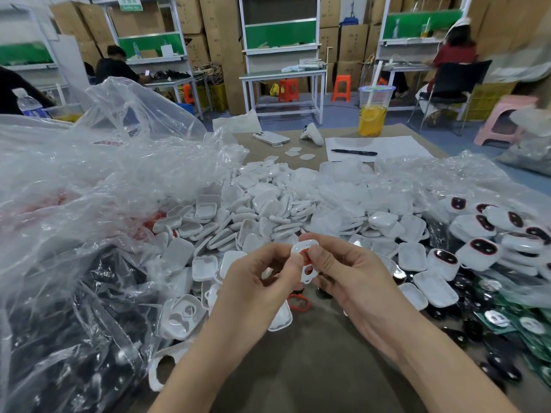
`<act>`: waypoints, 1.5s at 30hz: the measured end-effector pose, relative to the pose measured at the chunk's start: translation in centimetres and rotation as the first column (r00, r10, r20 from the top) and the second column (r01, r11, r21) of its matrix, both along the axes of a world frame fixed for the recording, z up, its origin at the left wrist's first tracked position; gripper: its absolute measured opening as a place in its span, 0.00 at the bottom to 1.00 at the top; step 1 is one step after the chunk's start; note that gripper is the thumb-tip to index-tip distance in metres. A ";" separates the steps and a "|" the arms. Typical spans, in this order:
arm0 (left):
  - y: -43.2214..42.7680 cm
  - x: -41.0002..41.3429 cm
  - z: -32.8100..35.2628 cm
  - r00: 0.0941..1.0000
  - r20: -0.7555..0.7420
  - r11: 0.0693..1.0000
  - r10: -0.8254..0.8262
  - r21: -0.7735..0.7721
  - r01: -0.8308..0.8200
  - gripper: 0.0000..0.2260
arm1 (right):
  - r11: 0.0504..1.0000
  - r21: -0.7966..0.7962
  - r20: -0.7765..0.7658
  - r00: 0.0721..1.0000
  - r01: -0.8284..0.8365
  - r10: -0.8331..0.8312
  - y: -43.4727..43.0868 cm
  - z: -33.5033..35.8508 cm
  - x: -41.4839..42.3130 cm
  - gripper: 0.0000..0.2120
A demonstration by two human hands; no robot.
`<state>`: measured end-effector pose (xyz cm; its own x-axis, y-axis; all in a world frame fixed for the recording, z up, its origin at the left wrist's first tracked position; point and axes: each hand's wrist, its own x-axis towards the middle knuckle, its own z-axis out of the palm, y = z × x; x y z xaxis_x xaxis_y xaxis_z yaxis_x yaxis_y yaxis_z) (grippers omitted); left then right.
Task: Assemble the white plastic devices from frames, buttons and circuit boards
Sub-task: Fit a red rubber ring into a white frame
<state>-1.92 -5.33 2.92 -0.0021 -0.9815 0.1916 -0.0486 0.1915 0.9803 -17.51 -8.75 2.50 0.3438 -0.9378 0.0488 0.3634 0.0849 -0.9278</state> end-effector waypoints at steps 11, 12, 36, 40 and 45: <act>0.4 -0.5 0.3 0.995 0.058 0.990 0.076 -0.127 -0.069 0.07 | 0.989 -0.130 -0.133 0.987 0.070 -0.087 -0.1 -0.6 0.1 0.15; 0.4 -0.4 0.3 0.995 0.058 0.989 0.079 -0.132 -0.071 0.08 | 0.988 -0.139 -0.135 0.987 0.074 -0.093 -0.1 -0.7 0.1 0.14; -0.4 -1.7 -0.8 0.987 0.054 0.986 0.153 -0.070 -0.149 0.02 | 0.946 -0.205 -0.202 0.935 0.249 -0.290 0.4 -0.2 0.8 0.10; -0.3 -1.6 -0.7 0.984 0.089 0.982 0.156 -0.118 -0.145 0.03 | 0.944 -0.215 -0.184 0.939 0.249 -0.289 0.3 0.2 0.7 0.10; -0.2 -1.2 -0.6 0.990 0.070 0.988 0.121 -0.100 -0.113 0.09 | 0.935 -0.260 -0.190 0.936 0.242 -0.295 0.3 0.0 0.8 0.09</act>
<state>-3.14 -5.52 2.33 0.0935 -0.9529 0.2886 -0.1498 0.2731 0.9502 -16.72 -8.40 2.51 0.1076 -0.9685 0.2247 0.1247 -0.2111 -0.9695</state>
